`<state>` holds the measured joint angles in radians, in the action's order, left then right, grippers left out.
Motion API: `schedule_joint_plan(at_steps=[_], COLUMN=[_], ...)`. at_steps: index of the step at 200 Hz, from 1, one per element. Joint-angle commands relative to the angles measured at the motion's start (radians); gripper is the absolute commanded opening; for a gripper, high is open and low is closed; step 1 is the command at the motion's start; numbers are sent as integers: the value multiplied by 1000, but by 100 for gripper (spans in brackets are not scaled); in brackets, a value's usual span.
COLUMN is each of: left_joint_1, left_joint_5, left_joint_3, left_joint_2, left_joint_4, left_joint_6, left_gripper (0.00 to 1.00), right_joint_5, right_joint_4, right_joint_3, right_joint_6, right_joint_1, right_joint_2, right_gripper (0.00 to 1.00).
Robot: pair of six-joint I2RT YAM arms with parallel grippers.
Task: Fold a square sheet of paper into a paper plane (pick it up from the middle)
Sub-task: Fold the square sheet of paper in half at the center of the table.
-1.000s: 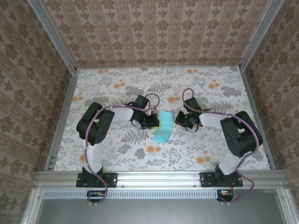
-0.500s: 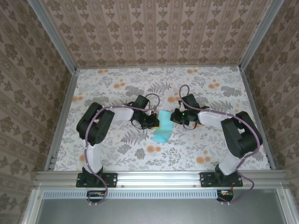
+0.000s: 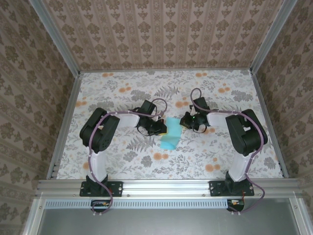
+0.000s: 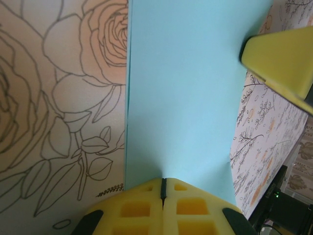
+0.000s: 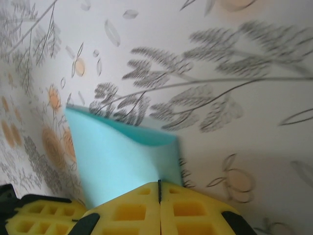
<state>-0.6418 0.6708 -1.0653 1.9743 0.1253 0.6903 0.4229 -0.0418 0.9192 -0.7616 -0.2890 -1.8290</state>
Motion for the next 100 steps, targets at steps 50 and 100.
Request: schedule_joint_plan(at_steps=[50,100], left_joint_1=[-7,-6], left_joint_5=[-212,-214], left_joint_3=[97,96], left_joint_2=[112,113], left_joint_4=[211,212], left_joint_6=[-6,-6], left_gripper=[0,0], right_joint_5=[-118,-6], right_joint_4=[-58,8], right_joint_3=[6,55], right_joint_6=[7,-18], right_joint_1=[11,-67], right_joint_2=[154,8], right_gripper=[7,7])
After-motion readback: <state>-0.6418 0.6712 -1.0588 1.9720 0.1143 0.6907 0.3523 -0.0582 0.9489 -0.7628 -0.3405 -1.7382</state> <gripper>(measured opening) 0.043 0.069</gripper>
